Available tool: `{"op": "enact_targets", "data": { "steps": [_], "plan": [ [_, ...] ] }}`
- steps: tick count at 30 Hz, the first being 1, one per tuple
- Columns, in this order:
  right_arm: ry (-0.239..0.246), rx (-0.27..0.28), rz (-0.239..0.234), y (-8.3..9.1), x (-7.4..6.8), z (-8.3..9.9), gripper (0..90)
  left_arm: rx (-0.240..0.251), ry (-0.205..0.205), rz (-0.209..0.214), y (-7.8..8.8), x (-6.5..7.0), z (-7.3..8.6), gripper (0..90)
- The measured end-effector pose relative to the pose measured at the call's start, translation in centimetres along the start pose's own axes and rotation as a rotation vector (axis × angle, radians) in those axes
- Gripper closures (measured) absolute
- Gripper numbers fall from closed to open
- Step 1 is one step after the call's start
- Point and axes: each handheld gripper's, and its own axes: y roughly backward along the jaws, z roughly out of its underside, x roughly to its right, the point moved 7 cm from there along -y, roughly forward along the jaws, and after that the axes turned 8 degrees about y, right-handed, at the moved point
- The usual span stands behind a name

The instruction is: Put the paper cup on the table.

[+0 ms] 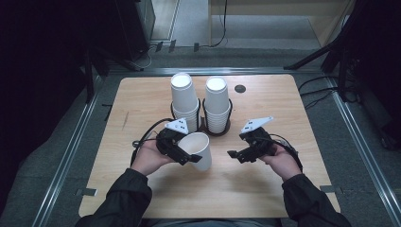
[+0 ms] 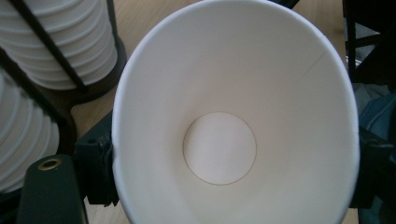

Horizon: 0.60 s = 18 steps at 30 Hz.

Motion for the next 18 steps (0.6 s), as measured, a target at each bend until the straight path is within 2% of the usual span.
{"op": "enact_targets", "data": {
  "steps": [3,9,12,15,18],
  "plan": [
    [-0.023,0.015,0.016,0.3,0.8,0.0,18.3,0.007,0.022,-0.012,0.6,-0.4,0.4,15.3],
    [-0.021,0.033,0.026,0.4,1.3,-0.2,18.3,0.015,0.041,-0.033,1.2,-0.9,0.9,15.3],
    [0.003,0.044,0.029,0.5,1.5,-0.4,18.7,0.017,0.050,-0.044,1.6,-1.2,1.4,15.3],
    [0.015,0.056,0.025,0.6,1.7,-0.6,18.7,0.019,0.041,-0.055,1.9,-1.4,1.7,15.3],
    [0.017,0.060,0.031,0.7,2.0,-0.7,18.7,0.026,0.062,-0.063,2.3,-1.8,2.0,15.3]
  ]
}}
